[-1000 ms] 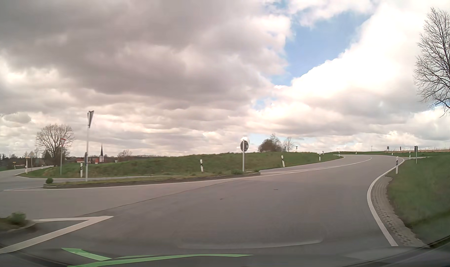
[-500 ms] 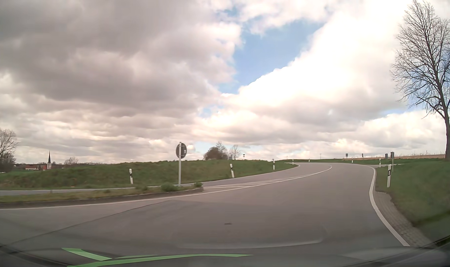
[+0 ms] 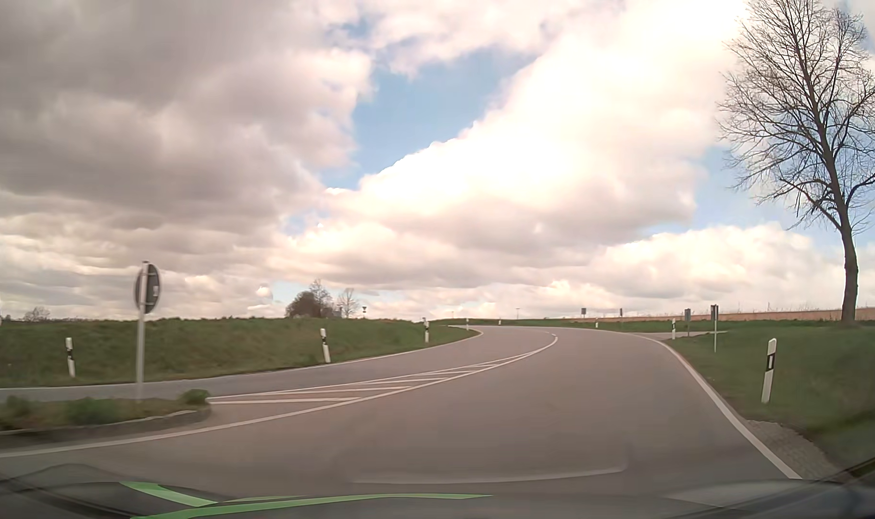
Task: Follow the waypoints while adhering to traffic rules and regulations
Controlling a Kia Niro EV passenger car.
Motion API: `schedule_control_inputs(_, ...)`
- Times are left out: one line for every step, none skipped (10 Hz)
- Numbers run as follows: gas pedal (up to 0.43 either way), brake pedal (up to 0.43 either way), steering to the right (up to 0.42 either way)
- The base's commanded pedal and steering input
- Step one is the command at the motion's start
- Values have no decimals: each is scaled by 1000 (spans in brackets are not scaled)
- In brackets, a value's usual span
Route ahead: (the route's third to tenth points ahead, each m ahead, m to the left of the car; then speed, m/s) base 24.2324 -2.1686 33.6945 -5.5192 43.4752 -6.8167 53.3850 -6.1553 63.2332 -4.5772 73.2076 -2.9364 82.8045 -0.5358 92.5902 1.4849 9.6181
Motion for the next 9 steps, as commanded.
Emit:
schedule_control_inputs(268, 0, 177)
schedule_control_inputs(268, 0, 169)
schedule_control_inputs(299, 0, 158)
schedule_control_inputs(299, 0, 148)
schedule_control_inputs(299, 0, 131)
schedule_control_inputs(319, 0, 115)
schedule_control_inputs(331, 0, 99)
schedule_control_inputs(331, 0, 82)
schedule_control_inputs(339, 0, 66)
